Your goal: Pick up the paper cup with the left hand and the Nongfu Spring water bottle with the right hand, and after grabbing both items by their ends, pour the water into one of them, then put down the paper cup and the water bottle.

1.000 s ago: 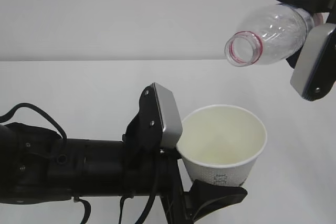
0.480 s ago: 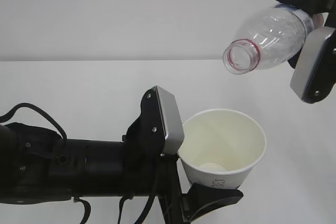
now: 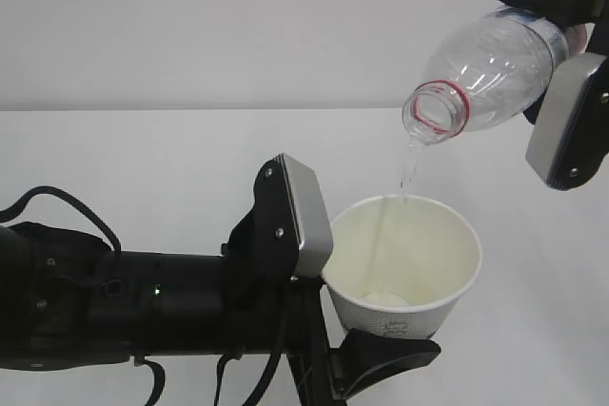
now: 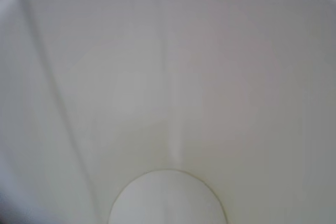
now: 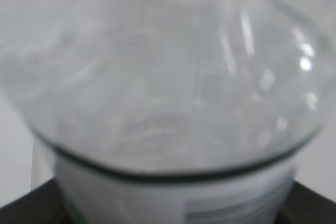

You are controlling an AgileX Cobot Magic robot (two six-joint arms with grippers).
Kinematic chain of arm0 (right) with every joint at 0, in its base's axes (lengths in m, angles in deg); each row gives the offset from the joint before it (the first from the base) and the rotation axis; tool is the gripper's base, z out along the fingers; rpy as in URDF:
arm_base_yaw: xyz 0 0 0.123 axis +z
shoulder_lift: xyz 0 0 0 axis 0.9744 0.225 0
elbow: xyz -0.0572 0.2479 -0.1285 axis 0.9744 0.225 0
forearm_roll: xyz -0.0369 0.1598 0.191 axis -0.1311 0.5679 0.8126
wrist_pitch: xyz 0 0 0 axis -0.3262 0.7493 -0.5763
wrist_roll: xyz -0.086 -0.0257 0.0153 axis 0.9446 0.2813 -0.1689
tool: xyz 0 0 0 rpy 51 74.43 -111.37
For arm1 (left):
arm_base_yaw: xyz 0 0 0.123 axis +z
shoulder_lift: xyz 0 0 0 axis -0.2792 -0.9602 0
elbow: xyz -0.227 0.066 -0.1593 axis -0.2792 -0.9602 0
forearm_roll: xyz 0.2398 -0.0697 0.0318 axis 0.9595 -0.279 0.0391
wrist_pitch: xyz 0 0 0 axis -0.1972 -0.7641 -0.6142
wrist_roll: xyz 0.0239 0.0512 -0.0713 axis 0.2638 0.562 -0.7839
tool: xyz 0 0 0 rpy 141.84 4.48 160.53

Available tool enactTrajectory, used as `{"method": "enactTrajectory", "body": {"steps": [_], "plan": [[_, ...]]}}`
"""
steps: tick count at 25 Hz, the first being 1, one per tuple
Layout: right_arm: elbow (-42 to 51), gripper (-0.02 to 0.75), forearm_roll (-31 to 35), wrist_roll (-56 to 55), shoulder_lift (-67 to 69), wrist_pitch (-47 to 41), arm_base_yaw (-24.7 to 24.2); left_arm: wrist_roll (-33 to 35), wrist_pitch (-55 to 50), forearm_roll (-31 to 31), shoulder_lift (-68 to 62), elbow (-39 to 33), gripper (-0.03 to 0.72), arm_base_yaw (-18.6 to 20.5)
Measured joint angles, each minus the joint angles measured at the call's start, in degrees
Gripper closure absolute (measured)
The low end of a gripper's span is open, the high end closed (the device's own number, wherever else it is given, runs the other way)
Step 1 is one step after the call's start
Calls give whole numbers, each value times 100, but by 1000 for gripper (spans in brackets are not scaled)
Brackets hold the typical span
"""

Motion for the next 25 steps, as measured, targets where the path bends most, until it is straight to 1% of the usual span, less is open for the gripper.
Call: {"method": "enactTrajectory", "body": {"steps": [25], "plan": [[0, 288, 0, 40, 0, 12, 0, 0, 10, -22, 0, 0, 134, 0]]}}
